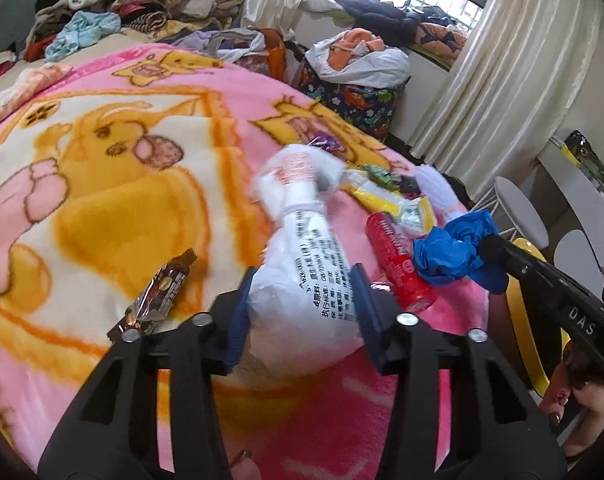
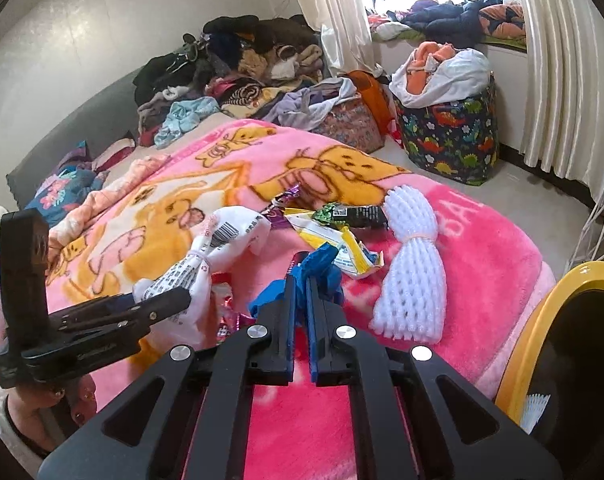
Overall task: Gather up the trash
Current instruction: 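Carry both items over the yellow bin and open both tools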
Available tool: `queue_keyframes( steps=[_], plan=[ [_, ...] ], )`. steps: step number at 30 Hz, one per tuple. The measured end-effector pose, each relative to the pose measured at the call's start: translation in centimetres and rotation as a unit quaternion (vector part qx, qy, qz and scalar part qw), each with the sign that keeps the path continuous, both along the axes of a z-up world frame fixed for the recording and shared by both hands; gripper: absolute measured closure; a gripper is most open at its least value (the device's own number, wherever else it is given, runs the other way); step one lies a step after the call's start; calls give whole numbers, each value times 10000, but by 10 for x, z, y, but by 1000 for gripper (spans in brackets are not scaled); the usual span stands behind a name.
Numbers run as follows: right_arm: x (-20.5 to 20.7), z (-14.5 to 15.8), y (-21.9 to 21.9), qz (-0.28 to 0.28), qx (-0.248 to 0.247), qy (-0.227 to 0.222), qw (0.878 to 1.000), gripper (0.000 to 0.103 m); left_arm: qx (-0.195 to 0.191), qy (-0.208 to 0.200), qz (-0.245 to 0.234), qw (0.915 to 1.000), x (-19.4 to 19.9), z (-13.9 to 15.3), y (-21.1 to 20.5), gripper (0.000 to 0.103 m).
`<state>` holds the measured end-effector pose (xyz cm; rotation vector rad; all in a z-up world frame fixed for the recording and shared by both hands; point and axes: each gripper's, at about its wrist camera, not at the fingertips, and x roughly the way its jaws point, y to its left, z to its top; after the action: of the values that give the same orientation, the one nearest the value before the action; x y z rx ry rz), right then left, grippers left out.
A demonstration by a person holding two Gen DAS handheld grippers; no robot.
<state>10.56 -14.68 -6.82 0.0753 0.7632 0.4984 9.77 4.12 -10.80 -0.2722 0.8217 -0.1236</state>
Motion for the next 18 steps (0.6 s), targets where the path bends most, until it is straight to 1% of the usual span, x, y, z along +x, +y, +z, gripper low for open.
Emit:
queue_keyframes(
  steps=[5,9,14,18],
  plan=[
    [-13,11,-4,11,90,-92,9999,98,-202,-415,61,9989,-8,25,6,70],
    [-23,20,-7,4,132,-192,9997,98,-240,-693,17,9973,-12,46,3,70],
    [-32,33,-16,-44,212,-311,9993,98,-243,-919,-99,9954,-16,67,-5,70],
    [-39,41,-23,-110,240,-396,9989,98,-231,-1033,-200,9942,-20,76,-14,70]
  ],
)
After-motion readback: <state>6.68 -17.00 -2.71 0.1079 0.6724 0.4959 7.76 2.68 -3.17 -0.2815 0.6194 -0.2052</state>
